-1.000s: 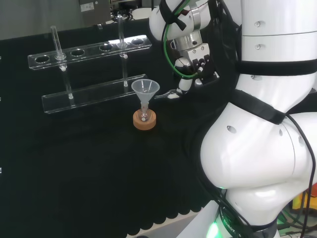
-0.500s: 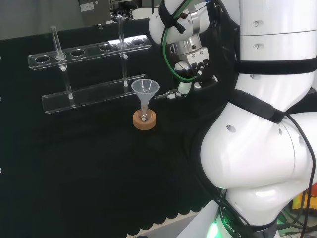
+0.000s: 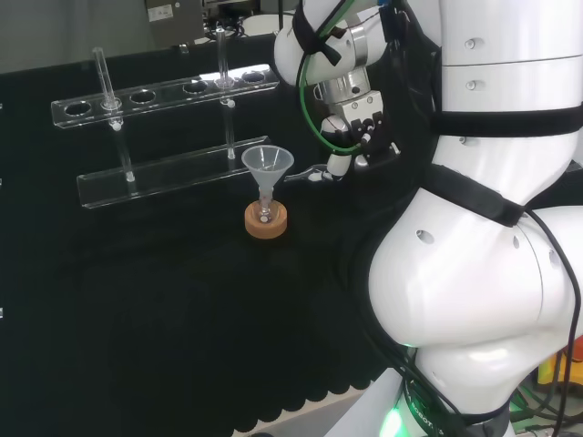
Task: Pick up the weighing funnel.
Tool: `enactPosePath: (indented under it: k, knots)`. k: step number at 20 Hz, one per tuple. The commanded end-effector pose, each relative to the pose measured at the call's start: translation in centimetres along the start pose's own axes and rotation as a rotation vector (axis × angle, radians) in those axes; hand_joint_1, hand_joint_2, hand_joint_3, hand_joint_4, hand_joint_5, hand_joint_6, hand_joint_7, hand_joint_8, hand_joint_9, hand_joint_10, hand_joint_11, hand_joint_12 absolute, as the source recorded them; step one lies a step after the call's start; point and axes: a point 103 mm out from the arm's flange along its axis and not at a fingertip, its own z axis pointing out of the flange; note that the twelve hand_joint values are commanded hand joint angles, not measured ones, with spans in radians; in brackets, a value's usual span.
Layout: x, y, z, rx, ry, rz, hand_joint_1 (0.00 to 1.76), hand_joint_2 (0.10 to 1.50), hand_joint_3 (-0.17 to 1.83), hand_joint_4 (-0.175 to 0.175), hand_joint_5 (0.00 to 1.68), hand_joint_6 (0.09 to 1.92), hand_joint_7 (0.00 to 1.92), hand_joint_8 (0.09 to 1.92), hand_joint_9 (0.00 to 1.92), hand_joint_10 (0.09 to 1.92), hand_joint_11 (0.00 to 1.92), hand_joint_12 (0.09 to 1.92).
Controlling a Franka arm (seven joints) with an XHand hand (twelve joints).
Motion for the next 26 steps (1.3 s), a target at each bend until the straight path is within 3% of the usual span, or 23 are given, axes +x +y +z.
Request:
enactPosePath:
  k: [1,20,26]
  knots:
    - [0.4,0.1,0.1,-0.005,0.0,0.011,0.89,0.61,0.74,-0.068,0.59,0.1,0.4,0.73,0.63,0.59,0.31,1.36]
    - [1.4,1.7,0.9,-0.023,0.016,0.047,0.88,0.62,0.73,-0.071,0.69,0.18,0.4,0.73,0.63,0.59,0.31,1.36]
    - [1.3,2.0,1.0,-0.023,0.015,0.043,0.88,0.62,0.73,-0.07,0.55,0.55,0.4,0.74,0.62,0.61,0.3,1.36]
